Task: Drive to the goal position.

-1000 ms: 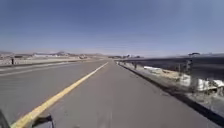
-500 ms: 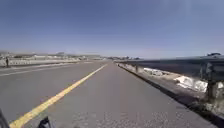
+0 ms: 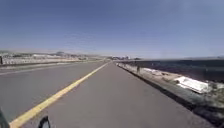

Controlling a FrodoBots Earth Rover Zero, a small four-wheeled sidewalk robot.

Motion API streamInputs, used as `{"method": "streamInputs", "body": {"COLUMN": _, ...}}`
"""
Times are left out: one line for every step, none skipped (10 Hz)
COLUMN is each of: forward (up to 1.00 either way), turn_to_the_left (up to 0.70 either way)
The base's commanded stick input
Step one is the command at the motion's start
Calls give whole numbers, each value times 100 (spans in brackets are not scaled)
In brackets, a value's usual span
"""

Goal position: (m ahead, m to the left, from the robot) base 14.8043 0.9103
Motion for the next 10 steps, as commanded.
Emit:
{"method": "streamInputs", "body": {"forward": 85, "turn_to_the_left": 0}}
{"method": "streamInputs", "body": {"forward": 85, "turn_to_the_left": 0}}
{"method": "streamInputs", "body": {"forward": 85, "turn_to_the_left": 0}}
{"method": "streamInputs", "body": {"forward": 85, "turn_to_the_left": 0}}
{"method": "streamInputs", "body": {"forward": 85, "turn_to_the_left": 0}}
{"method": "streamInputs", "body": {"forward": 85, "turn_to_the_left": 0}}
{"method": "streamInputs", "body": {"forward": 85, "turn_to_the_left": 0}}
{"method": "streamInputs", "body": {"forward": 85, "turn_to_the_left": 0}}
{"method": "streamInputs", "body": {"forward": 85, "turn_to_the_left": 0}}
{"method": "streamInputs", "body": {"forward": 85, "turn_to_the_left": 0}}
